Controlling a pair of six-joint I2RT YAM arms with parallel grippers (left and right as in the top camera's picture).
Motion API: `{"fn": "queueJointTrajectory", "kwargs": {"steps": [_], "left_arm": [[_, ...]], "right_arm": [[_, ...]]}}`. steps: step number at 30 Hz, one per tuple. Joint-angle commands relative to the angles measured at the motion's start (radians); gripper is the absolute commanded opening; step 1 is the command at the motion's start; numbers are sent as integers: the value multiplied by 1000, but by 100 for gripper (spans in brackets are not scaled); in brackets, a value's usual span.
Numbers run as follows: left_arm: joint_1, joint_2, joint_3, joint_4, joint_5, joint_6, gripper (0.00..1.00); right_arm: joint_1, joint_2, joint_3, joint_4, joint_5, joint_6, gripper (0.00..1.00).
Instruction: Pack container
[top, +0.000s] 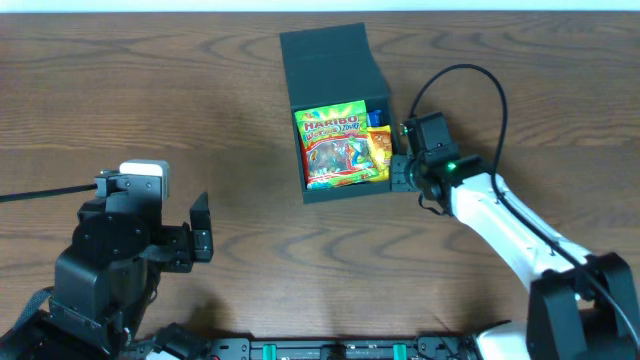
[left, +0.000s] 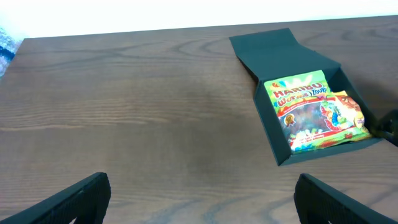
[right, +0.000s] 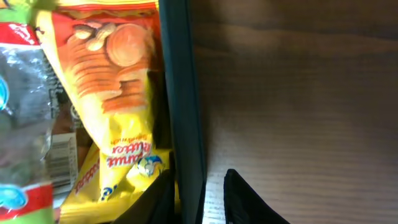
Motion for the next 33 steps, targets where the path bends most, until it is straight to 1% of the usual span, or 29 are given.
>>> {"fn": "queueJointTrajectory", "kwargs": {"steps": [1, 5, 9, 13, 16, 18, 23, 26, 33], "left_arm": [[6, 0, 13, -1, -18, 18, 95], [6, 0, 13, -1, -18, 18, 95], [6, 0, 13, -1, -18, 18, 95], [6, 0, 13, -1, -18, 18, 95], [6, 0, 13, -1, -18, 18, 95], [6, 0, 13, -1, -18, 18, 95], [6, 0, 13, -1, -18, 18, 95], [6, 0, 13, -1, -18, 18, 95], [6, 0, 13, -1, -18, 18, 95]], "right_arm": [[-6, 14, 16, -23, 6, -21, 26], [-6, 13, 16, -99, 9, -19, 10], [10, 12, 16, -181, -8, 20, 2], [70, 12, 16, -246, -93, 90, 1], [147, 12, 16, -298, -136, 202, 1], [237, 12, 16, -343, -137, 295, 1], [395, 10, 10, -360, -113, 378, 1], [425, -5, -14, -360, -103, 411, 1], [459, -108, -127, -348, -102, 572, 1]]}}
